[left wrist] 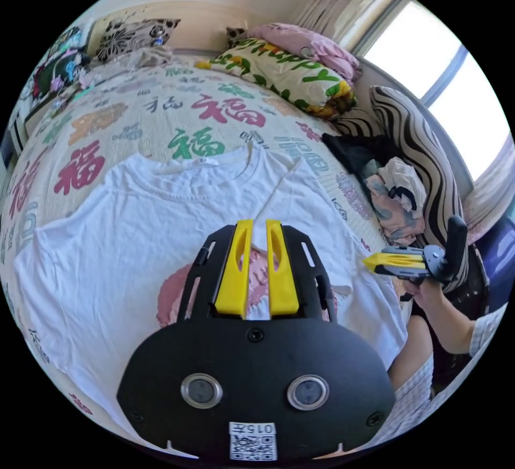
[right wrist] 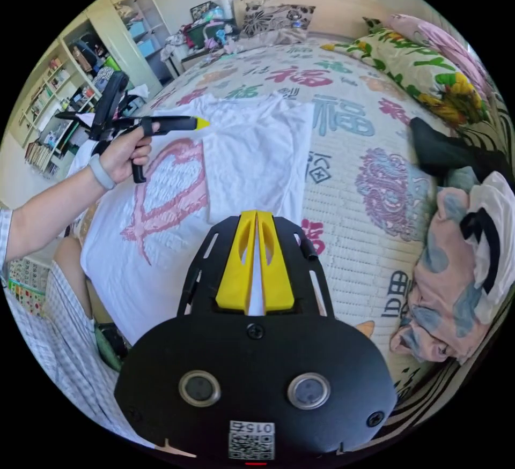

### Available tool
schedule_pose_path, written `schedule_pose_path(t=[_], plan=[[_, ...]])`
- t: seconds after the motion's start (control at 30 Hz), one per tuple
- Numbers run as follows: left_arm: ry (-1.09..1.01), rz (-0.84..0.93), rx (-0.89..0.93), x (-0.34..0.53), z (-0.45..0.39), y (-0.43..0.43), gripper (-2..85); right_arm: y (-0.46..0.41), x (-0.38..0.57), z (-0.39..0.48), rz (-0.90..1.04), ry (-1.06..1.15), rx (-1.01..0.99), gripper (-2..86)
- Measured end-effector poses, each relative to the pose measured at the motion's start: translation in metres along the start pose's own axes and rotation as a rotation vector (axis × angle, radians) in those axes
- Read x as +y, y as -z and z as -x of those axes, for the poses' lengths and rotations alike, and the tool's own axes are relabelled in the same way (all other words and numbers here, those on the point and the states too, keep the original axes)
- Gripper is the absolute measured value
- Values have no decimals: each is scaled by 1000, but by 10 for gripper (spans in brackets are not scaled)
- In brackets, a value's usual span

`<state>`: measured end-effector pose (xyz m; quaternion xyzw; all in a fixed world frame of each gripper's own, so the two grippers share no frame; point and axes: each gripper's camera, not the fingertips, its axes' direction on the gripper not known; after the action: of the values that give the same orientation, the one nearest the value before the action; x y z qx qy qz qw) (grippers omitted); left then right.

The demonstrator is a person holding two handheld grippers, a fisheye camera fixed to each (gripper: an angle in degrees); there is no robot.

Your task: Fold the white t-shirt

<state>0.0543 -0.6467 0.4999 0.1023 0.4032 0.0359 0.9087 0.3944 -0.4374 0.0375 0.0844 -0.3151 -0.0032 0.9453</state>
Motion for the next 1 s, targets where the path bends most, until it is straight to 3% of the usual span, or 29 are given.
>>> schedule_pose_path(t=[0.2,0.37,0.5,0.7,0.87,1.0], plan=[[-7,147,-14,6,-5,17,41,-54,-11,6,105,-14,43,-10],[-11,86,-14,26,-6,79,32,-69,-19,20,59,-72,27,-9],[-52,68,-10,41,-15,122,33,-89,-37,60,19,52,-52,-8],[78,88,36,60,19,182,24,-158,-56,103,215,119,-10,-10],[235,-163,20,128,69,320,46,-166,-87,128,245,153,-13,-9],[650,-363,-227,228,148,446,60,-177,-134,175,174,232,-57,-6]])
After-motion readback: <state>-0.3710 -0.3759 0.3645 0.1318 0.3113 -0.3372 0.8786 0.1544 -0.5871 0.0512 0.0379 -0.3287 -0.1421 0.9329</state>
